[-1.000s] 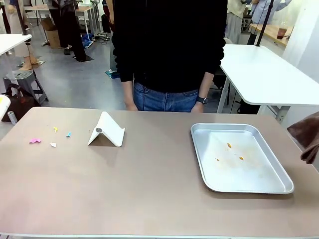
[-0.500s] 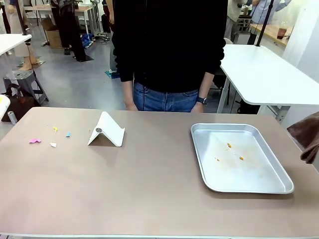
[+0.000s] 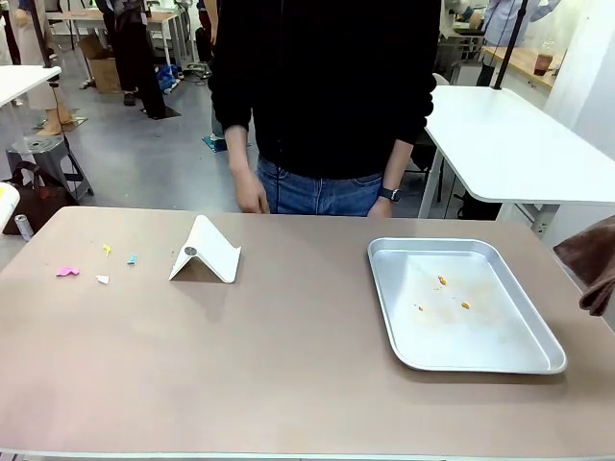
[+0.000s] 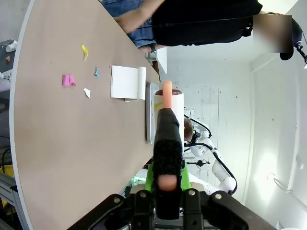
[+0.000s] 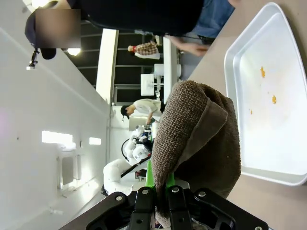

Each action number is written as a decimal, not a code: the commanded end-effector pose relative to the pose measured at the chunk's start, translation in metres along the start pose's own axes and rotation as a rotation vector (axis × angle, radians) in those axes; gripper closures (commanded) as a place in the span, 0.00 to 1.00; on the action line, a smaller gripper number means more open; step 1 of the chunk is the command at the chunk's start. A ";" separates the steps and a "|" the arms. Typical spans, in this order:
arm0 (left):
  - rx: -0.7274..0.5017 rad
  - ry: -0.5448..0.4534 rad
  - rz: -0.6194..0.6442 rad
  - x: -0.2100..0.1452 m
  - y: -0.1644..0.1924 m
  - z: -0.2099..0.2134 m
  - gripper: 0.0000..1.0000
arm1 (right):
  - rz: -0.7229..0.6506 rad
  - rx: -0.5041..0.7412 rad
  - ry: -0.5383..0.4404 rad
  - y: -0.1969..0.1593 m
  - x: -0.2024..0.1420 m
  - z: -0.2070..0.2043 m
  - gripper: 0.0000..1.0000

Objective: Clean the surface of the table.
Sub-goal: If a person points to the right, clean the right side of the table with your right hand, and if they point to the left, clean the left side with your left hand.

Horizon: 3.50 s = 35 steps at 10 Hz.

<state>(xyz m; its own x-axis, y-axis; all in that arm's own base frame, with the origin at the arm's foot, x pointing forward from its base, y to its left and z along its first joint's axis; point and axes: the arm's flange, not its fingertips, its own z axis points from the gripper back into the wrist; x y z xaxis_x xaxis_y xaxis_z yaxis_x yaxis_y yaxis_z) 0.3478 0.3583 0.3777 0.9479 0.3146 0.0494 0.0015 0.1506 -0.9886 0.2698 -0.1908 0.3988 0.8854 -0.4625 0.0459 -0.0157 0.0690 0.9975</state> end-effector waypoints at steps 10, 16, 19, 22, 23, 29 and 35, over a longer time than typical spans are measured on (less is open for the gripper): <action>-0.007 -0.005 -0.016 -0.004 -0.005 0.000 1.00 | -0.011 0.004 0.001 0.003 -0.002 0.002 1.00; 0.204 -0.021 -0.029 0.004 -0.002 -0.018 0.78 | -0.011 0.004 0.001 0.003 -0.002 0.002 1.00; 0.386 -0.096 0.005 0.020 0.017 -0.024 0.78 | -0.011 0.004 0.001 0.003 -0.002 0.002 1.00; 0.417 -0.092 0.052 0.050 0.034 -0.033 0.78 | -0.011 0.004 0.001 0.003 -0.002 0.002 1.00; 0.437 -0.101 0.062 0.057 0.040 -0.037 0.78 | -0.011 0.004 0.001 0.003 -0.002 0.002 1.00; 0.501 -0.063 0.048 0.062 0.061 -0.064 0.78 | -0.011 0.004 0.001 0.003 -0.002 0.002 1.00; 0.504 0.025 0.082 0.069 0.058 -0.117 0.78 | -0.011 0.004 0.001 0.003 -0.002 0.002 1.00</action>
<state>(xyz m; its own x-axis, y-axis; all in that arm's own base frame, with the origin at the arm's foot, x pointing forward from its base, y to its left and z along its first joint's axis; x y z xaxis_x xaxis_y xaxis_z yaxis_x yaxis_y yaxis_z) 0.4518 0.2956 0.3154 0.9432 0.3323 -0.0034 -0.1883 0.5260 -0.8294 0.2696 -0.1908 0.3986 0.8852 -0.4629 0.0454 -0.0153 0.0687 0.9975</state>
